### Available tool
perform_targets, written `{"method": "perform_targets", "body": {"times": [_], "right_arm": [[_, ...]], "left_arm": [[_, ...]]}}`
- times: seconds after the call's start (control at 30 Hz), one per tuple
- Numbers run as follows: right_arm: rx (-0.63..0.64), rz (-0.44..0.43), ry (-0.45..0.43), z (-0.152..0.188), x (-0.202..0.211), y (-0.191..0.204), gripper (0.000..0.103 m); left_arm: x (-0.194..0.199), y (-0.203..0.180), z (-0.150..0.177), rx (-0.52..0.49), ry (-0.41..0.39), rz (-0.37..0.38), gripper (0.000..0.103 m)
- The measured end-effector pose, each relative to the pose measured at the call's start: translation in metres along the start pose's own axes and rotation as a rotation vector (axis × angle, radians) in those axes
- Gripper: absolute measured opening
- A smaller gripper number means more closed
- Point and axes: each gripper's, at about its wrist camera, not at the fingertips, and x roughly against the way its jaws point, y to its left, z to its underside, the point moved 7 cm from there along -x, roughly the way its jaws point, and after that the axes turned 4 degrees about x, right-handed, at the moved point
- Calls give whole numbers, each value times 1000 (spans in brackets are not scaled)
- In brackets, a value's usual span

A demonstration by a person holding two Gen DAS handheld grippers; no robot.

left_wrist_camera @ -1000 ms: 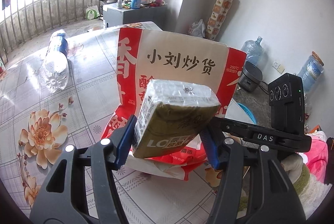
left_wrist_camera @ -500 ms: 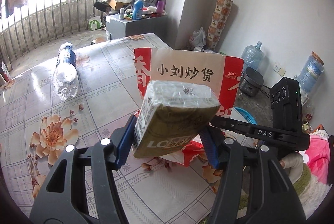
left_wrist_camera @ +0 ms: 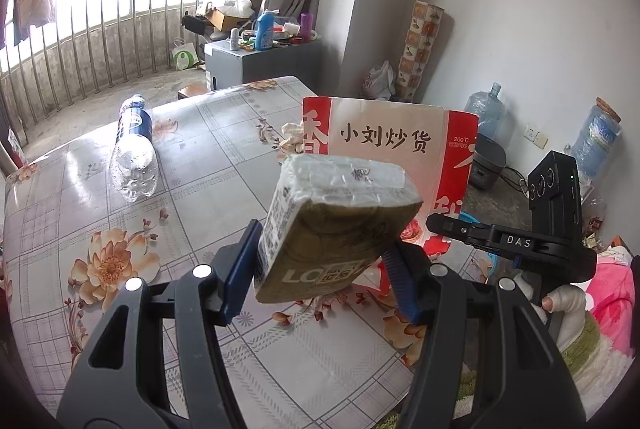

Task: Collect trash
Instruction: 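Carry snack bag and packet over the blue wastebasket and open both tools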

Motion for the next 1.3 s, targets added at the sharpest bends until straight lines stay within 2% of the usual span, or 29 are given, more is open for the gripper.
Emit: {"method": "perform_targets", "body": {"times": [0.27, 0.43, 0.63, 0.73, 0.8, 0.87, 0.97, 1.07, 1.17, 1.3], "right_arm": [[-28, 17, -81, -10, 29, -12, 3], [-52, 48, -152, -22, 58, -26, 4], [-95, 164, -326, -43, 124, -54, 3], [-154, 250, -420, -45, 164, -82, 3], [-184, 347, -458, -41, 187, -104, 3], [-202, 482, -457, -34, 203, -127, 3], [-245, 688, -404, -19, 215, -165, 4], [-274, 839, -321, -7, 217, -198, 4], [-312, 918, -246, 1, 211, -228, 4], [-359, 934, -179, 3, 196, -269, 4]], "left_arm": [[1, -7, -3, -26, -5, -1, 56], [-3, -21, -11, -65, 2, 40, 56], [-20, -67, -44, -149, 3, 174, 56], [-39, -104, -58, -195, 23, 258, 56], [-56, -131, -63, -222, 48, 313, 56], [-76, -162, -65, -250, 92, 381, 56], [-113, -206, -59, -273, 196, 467, 56], [-173, -256, -37, -269, 369, 551, 56], [-230, -295, -18, -331, 443, 500, 56], [-291, -340, 12, -357, 566, 512, 57]]}}
